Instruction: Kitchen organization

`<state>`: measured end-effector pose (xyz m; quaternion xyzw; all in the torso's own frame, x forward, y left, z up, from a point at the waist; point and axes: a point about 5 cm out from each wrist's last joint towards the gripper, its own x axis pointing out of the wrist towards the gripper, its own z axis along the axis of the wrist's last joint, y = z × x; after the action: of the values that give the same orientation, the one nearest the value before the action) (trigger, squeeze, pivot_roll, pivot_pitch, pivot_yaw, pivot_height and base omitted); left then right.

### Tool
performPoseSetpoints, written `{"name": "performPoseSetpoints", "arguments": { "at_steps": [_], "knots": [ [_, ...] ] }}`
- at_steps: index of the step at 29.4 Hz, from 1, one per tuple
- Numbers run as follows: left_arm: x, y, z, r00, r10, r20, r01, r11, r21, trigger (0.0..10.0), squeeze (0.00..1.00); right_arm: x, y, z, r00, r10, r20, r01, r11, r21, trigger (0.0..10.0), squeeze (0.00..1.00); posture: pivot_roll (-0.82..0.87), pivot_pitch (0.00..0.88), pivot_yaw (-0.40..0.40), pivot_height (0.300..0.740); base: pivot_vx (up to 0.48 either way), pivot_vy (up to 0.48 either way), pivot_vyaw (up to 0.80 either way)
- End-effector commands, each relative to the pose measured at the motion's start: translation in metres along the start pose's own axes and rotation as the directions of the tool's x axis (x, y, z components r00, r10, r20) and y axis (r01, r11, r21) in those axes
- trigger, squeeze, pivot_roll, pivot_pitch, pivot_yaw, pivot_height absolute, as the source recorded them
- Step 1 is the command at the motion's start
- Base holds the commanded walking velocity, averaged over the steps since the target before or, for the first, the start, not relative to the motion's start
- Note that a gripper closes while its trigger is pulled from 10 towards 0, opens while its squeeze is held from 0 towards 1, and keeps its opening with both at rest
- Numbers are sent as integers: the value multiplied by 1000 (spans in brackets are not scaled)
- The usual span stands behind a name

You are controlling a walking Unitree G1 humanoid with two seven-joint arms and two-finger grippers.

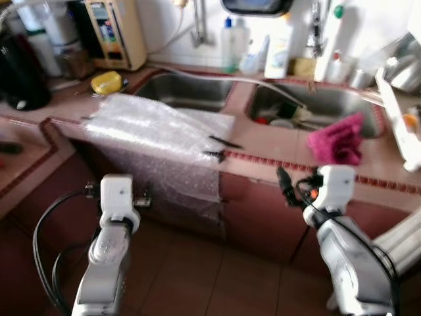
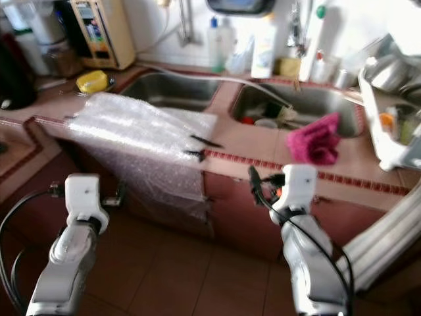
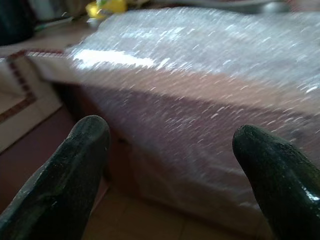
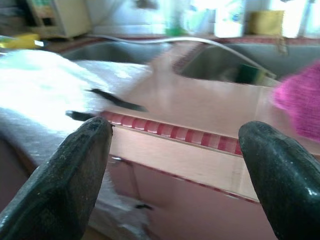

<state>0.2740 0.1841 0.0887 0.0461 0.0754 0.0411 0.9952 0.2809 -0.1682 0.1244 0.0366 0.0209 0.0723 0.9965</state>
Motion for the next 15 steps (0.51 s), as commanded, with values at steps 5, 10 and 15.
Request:
{"name": "performPoseSetpoints", "arguments": {
  "at_steps": [5, 10, 15],
  "knots": [
    [4, 4, 1, 1000, -3, -2, 3, 1000, 14, 10000, 0, 0, -6, 2, 1000, -11, -1, 11, 999, -43, 10000, 0, 44, 0, 17, 740, 0, 334, 0],
    [7, 8, 3, 1000, 23, -7, -23, 1000, 6, 10000, 0, 2, -7, 1, 1000, -20, -4, 20, 999, -44, 10000, 0, 47, 0, 16, 740, 0, 343, 0],
    [7, 7, 2, 1000, 20, -13, -20, 1000, 12, 10000, 0, 2, -7, 0, 1000, -29, -8, 29, 999, -37, 10000, 0, 50, 0, 14, 740, 0, 454, 0]
  ]
}}
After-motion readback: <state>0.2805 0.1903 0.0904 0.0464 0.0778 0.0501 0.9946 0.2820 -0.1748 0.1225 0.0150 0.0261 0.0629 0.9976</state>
